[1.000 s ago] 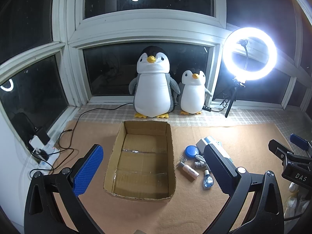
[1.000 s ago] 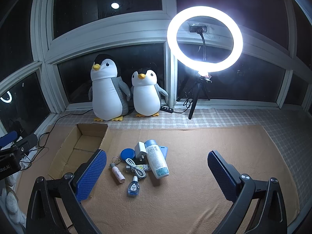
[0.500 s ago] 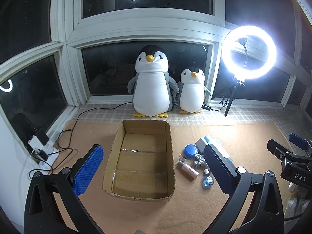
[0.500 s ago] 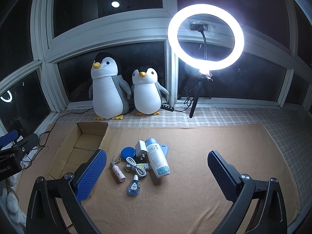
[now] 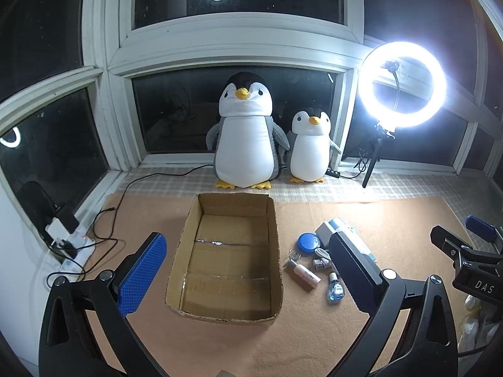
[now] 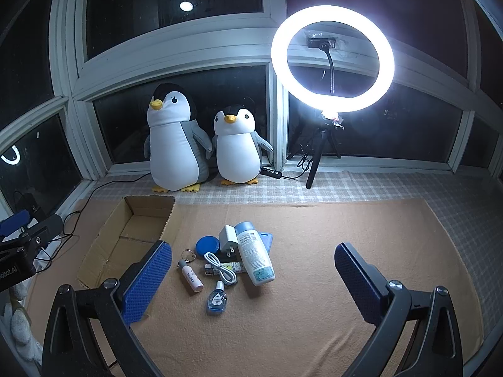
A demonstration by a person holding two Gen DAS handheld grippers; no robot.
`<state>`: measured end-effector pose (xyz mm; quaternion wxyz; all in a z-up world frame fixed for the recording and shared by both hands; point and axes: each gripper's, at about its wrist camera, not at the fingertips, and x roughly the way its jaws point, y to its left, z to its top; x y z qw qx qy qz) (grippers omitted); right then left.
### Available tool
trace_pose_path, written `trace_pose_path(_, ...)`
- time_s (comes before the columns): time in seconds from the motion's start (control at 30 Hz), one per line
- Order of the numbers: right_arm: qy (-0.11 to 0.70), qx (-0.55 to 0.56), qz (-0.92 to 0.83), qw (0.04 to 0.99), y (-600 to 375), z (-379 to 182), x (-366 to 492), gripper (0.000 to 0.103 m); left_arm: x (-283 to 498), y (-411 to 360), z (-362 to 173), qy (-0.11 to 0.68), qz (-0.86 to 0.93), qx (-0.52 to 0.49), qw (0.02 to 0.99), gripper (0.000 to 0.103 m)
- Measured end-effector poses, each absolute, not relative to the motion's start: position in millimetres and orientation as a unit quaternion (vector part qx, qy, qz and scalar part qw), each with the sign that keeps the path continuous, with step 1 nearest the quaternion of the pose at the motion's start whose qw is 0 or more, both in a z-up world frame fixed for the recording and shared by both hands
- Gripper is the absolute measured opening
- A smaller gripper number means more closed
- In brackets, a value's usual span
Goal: Organize rigid objects
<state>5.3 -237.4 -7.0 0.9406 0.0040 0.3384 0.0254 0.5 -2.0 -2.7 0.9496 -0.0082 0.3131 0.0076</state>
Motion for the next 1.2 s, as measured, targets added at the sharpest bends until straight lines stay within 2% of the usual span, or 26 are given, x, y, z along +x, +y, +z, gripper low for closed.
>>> trace_pose_path(0.87, 0.359, 0.005, 0.032, 0.933, -234.0, -15.3, 12.8, 0.102, 6.7, 2.1, -12.2, 0.322, 0.015, -0.008, 0.946, 0.103)
trace_pose_path(1.2, 0.379, 0.006, 0.034, 0.925, -234.4, -33.9, 23.7, 0.102, 23.6, 25.2, -41.4, 0.359, 0.042, -0.006, 0.932, 0.103)
